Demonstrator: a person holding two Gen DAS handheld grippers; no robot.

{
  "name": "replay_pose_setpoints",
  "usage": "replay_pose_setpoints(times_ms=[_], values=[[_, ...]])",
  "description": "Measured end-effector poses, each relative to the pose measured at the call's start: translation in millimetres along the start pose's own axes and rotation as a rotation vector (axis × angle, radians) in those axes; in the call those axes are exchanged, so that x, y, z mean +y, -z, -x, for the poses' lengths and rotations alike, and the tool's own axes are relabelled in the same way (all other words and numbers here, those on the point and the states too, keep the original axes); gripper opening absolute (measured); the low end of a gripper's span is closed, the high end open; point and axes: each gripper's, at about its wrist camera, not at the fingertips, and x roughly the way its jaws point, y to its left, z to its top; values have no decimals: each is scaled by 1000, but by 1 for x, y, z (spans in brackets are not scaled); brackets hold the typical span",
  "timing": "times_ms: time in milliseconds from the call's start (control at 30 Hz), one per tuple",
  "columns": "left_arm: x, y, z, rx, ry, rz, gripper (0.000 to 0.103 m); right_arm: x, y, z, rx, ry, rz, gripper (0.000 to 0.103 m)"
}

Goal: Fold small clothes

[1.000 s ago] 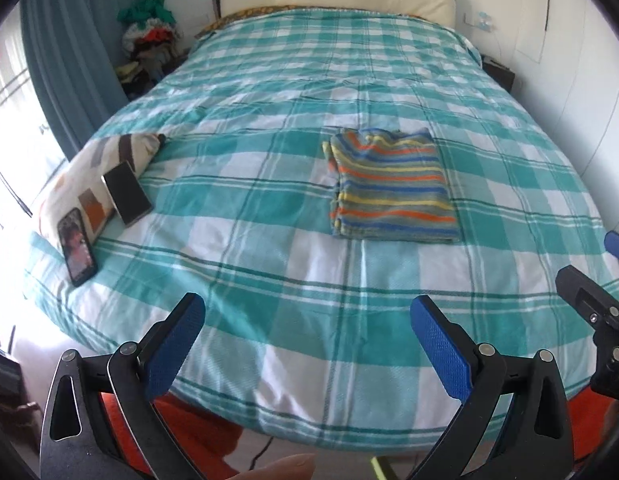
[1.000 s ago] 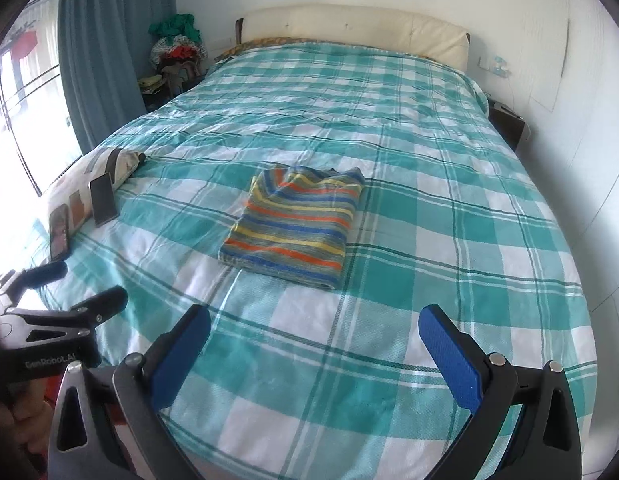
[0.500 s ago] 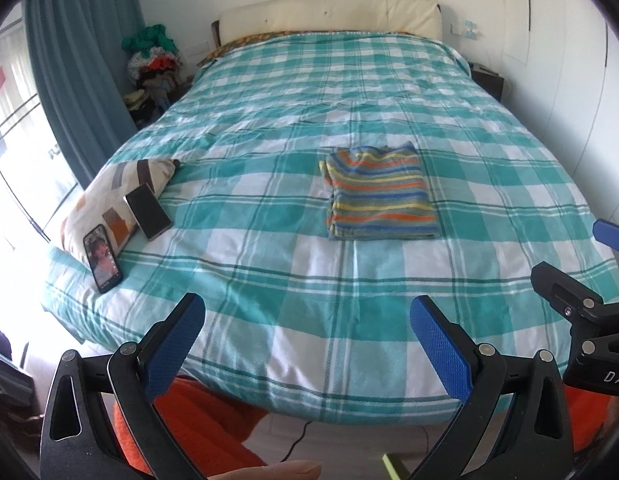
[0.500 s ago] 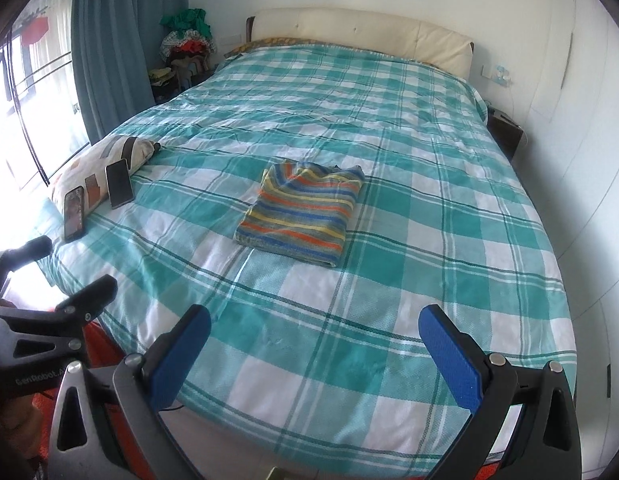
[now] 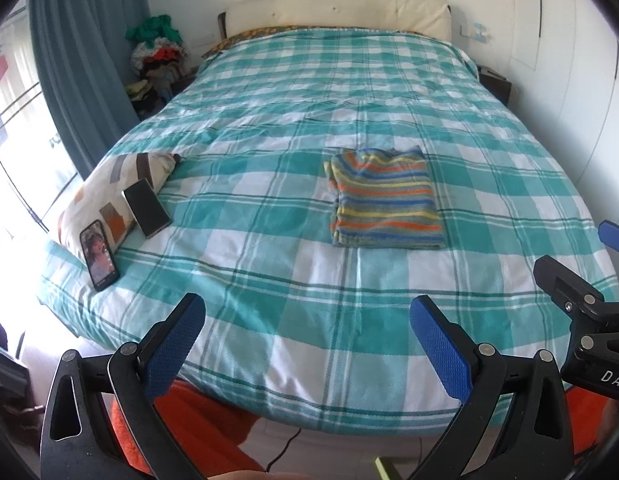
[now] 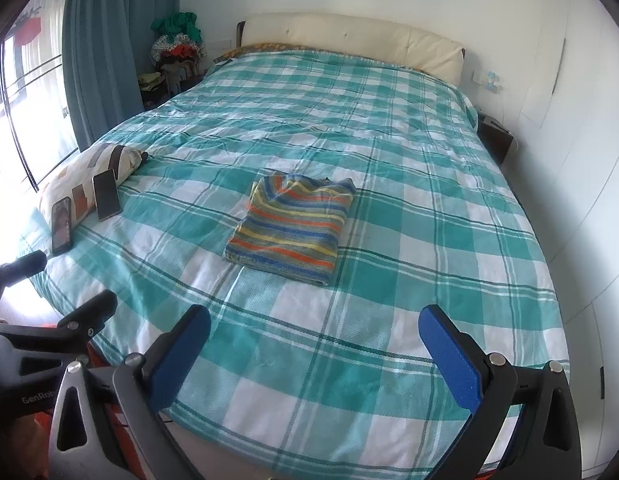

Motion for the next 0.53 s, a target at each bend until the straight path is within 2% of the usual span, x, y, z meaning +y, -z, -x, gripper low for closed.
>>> replay_pose_setpoints(times_ms=[233, 300, 433, 533], values=[[-8, -2, -4, 4, -3, -22, 102, -6, 2, -4, 13, 17, -12, 103], [-10, -3, -6, 8, 12, -25, 102, -8, 2, -3, 12, 23, -15, 103], [-8, -4, -2, 2, 93, 1, 102, -11, 3, -3, 10, 24, -19, 103], [-11, -4, 4, -29, 83, 0, 102, -13, 2, -1, 8, 28, -27, 103]])
